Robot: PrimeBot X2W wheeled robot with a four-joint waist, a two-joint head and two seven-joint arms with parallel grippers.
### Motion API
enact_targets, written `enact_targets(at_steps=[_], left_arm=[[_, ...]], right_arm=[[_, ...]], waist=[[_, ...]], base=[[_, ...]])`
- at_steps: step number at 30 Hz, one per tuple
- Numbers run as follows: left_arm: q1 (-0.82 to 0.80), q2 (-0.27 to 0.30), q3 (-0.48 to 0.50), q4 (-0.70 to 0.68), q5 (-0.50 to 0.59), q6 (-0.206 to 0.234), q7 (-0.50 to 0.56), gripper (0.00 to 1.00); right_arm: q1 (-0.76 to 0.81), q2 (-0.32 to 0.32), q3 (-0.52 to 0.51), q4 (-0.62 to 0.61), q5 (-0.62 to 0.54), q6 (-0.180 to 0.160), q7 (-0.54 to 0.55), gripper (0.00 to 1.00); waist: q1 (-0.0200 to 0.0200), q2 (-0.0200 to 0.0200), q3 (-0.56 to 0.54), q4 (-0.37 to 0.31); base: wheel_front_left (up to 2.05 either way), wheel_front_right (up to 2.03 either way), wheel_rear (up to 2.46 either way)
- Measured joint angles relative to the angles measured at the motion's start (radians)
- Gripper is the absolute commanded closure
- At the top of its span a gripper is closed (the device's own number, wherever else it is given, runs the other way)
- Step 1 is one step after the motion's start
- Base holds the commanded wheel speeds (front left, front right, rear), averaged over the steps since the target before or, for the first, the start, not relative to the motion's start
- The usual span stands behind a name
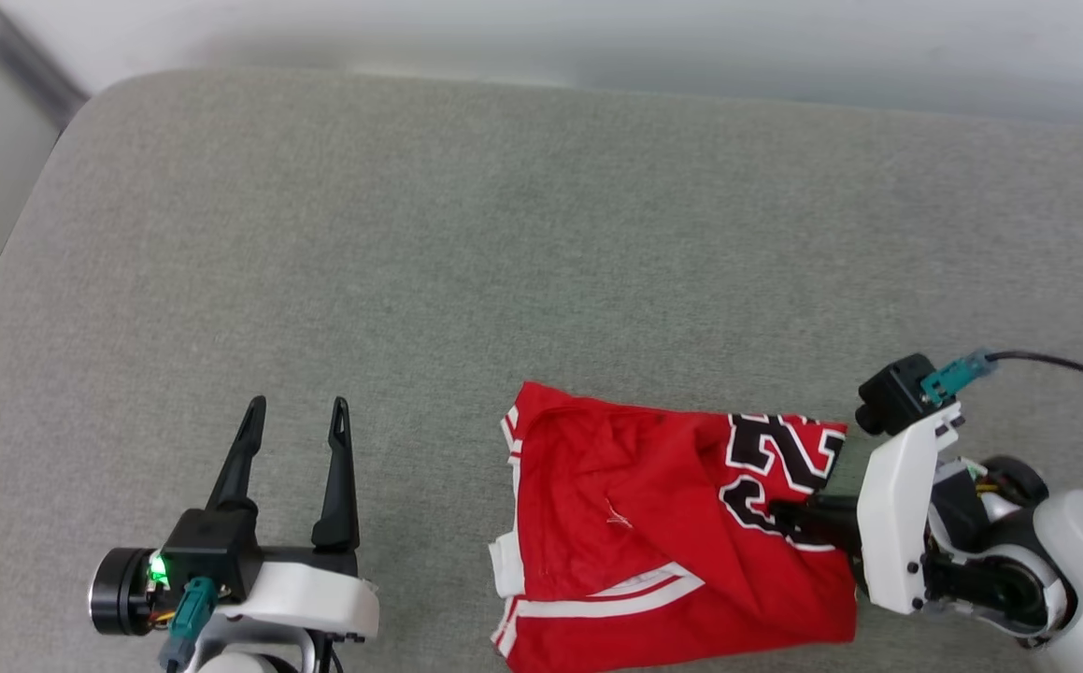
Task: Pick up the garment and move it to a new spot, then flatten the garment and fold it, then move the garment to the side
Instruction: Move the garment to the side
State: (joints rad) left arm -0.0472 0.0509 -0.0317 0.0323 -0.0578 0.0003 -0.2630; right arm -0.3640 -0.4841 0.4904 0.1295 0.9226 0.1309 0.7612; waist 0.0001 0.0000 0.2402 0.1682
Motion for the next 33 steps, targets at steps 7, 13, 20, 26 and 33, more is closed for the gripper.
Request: enact_targets(at_steps=[7,13,20,26,33], left_arm=[[0.050,0.000,0.011,-0.006,-0.006,0.006,0.000,0.00],[0.076,0.000,0.017,-0.024,-0.006,0.009,0.000,0.00],[0.067,0.000,0.036,-0.040,0.010,-0.004,0.000,0.00],[0.028,0.008,0.041,-0.057,0.027,-0.027,0.000,0.00],[-0.019,0.036,0.049,-0.082,0.037,-0.050,0.000,0.00]], right_arm=[[-0.085,-0.112,0.088,-0.120,-0.028,0.000,-0.014,1.00],[-0.155,-0.220,0.124,-0.208,-0.053,0.000,-0.005,1.00],[-0.188,-0.298,0.121,-0.228,-0.088,0.000,-0.025,1.00],[-0.204,-0.359,0.079,-0.155,-0.166,0.000,-0.075,1.00],[-0.257,-0.418,-0.036,0.026,-0.247,0.000,-0.131,1.00]], waist=[[0.0000,0.0000,-0.062,-0.070],[0.0000,0.0000,-0.089,-0.171],[-0.0001,0.0000,-0.077,-0.296],[-0.0001,0.0000,-0.009,-0.350],[-0.0001,0.0000,0.098,-0.357]], base=[[0.00,0.00,0.00],[0.00,0.00,0.00],[0.00,0.00,0.00],[0.00,0.00,0.00],[0.00,0.00,0.00]])
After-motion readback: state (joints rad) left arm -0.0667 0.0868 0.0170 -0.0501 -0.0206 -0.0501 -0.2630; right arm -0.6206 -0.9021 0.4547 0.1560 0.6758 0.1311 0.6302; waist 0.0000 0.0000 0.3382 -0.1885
